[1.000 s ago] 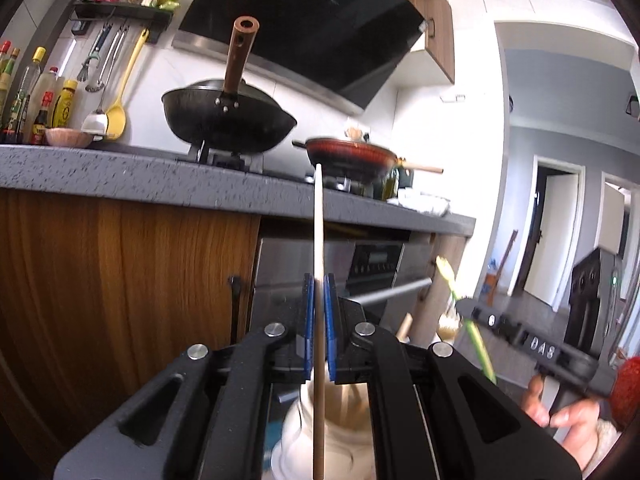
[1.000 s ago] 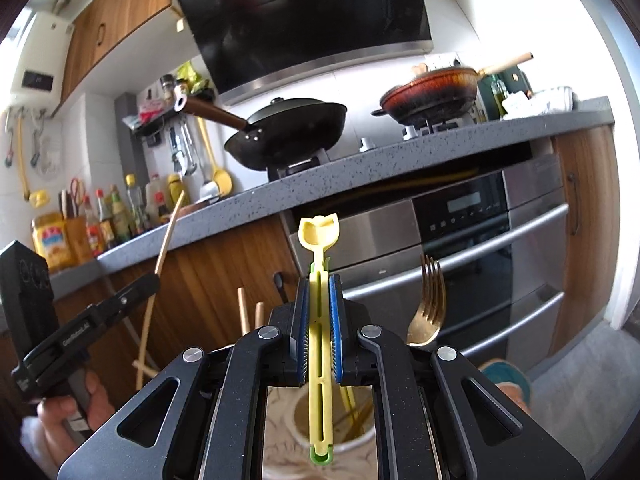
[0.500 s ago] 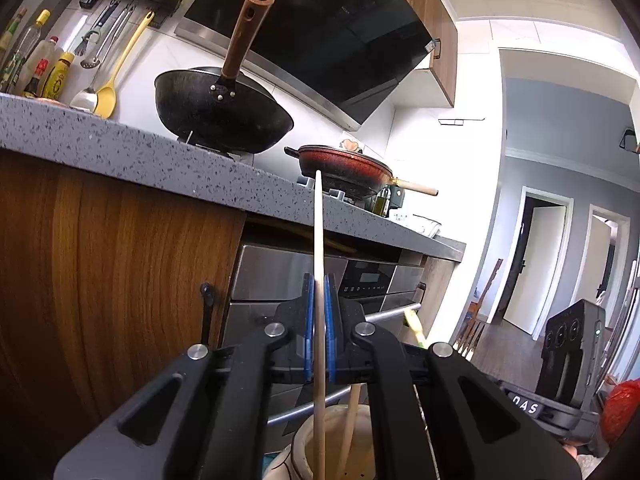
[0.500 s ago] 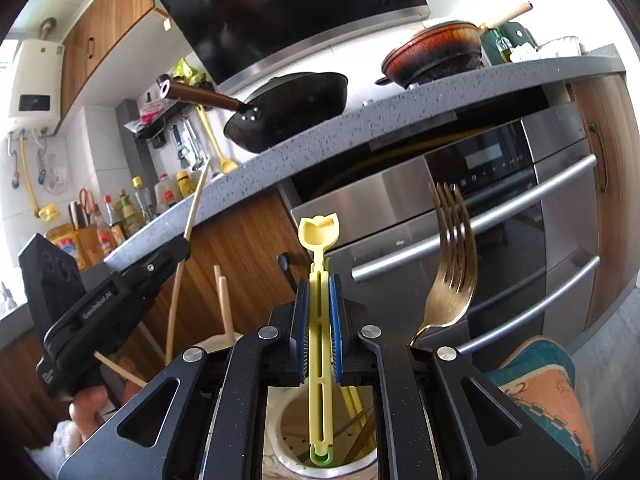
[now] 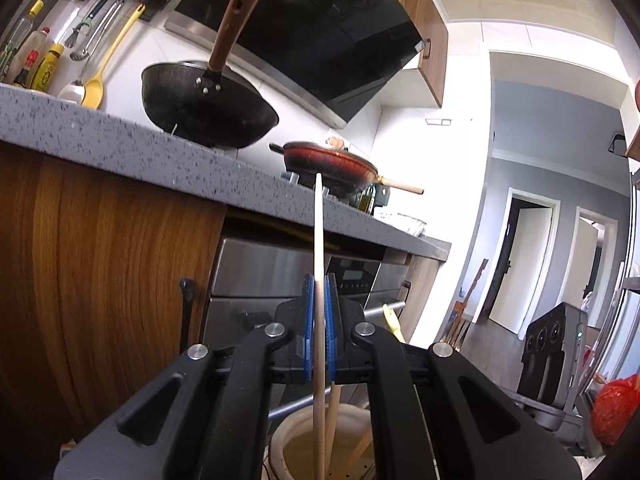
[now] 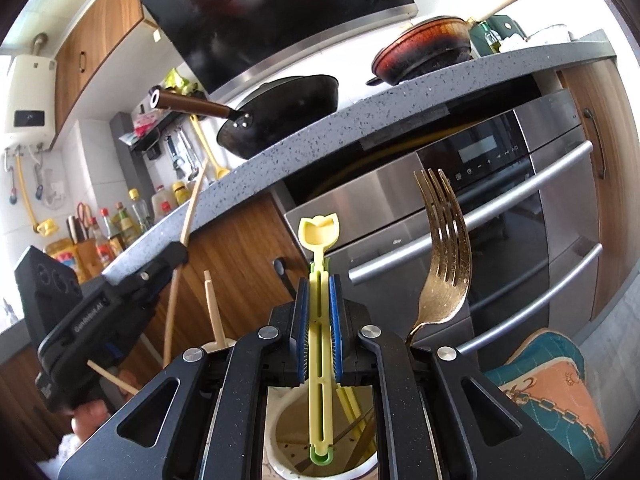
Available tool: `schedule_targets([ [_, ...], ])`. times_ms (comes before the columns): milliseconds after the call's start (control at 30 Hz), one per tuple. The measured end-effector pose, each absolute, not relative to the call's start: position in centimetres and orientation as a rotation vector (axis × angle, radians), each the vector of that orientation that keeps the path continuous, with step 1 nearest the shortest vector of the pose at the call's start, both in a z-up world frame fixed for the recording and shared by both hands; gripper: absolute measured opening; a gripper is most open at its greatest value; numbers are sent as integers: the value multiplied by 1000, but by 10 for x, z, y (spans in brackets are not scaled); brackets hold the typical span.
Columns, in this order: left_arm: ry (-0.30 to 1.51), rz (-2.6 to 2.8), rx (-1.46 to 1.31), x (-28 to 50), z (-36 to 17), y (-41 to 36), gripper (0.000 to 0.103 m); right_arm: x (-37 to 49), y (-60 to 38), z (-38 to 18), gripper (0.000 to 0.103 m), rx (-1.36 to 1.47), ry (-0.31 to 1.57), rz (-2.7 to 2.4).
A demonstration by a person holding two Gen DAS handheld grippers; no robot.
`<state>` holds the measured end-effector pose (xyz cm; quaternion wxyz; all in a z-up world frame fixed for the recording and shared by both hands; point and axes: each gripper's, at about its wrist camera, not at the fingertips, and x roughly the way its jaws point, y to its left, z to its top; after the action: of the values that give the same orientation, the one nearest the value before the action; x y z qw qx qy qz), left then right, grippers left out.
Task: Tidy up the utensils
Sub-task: 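Lift the chopstick with the left tool while the right tool carries the yellow utensil above the pot, then open the left tool over the larger pot while the right tool releases the yellow utensil into the smaller pot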
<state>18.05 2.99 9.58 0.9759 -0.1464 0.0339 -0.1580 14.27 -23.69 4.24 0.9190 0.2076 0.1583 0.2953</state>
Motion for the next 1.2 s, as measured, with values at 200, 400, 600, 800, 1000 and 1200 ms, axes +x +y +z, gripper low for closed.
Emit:
schedule_targets([
  [200, 81, -334, -297, 177, 91, 32, 5, 143, -231, 39, 11, 385, 327, 593],
  [400, 103, -343, -301, 171, 86, 37, 5, 144, -226, 36, 11, 342, 331, 582],
  [600, 121, -342, -273, 162, 85, 34, 5, 136, -226, 36, 11, 303, 328, 567],
  [800, 148, -321, -296, 152, 81, 41, 5, 120, -227, 38, 11, 265, 320, 557],
  [1000, 171, -321, -307, 151, 81, 45, 5, 111, -216, 35, 11, 204, 341, 547],
  [1200, 180, -320, -308, 150, 79, 46, 5, 111, -219, 29, 11, 212, 376, 540],
])
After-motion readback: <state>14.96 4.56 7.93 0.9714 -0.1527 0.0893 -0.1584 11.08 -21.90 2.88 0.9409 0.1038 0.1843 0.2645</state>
